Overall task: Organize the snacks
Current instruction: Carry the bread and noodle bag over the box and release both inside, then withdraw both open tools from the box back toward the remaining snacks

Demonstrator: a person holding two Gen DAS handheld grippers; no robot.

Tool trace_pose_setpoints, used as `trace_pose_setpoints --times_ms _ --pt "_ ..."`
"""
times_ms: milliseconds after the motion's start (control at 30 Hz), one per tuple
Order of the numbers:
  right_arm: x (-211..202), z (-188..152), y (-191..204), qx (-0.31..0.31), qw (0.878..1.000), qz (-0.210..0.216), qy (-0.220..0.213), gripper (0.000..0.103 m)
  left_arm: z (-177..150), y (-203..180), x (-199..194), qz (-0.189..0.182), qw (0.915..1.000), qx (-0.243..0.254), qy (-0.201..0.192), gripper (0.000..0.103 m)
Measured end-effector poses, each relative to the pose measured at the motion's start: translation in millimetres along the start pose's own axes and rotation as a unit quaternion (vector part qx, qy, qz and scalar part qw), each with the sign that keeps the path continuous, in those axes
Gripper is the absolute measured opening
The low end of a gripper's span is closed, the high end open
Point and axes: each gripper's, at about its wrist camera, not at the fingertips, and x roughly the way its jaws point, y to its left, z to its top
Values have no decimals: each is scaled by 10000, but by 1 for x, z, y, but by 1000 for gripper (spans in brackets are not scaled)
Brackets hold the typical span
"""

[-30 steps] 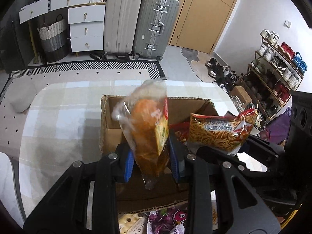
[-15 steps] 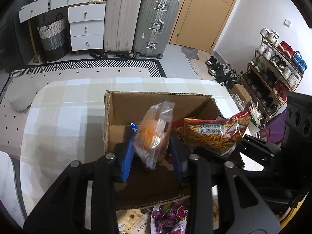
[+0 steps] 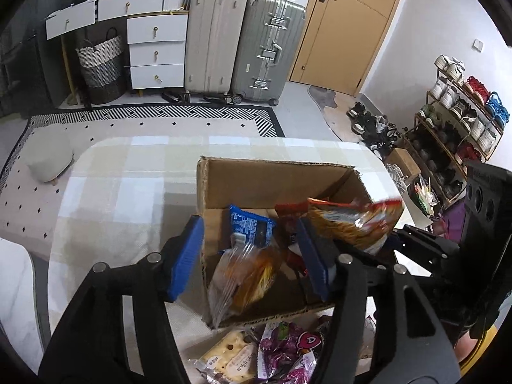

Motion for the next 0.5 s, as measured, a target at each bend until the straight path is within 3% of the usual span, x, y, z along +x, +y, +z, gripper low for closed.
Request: trace_pose_setpoints --times_ms 233,500 --pt "-13 4 9 -100 9998 -71 -159 47 -9 5 -30 114 9999 -71 -105 57" --pt "-68 4 23 -162 9979 -78 -627 47 -37 3 -92 200 9989 -128 -398 64"
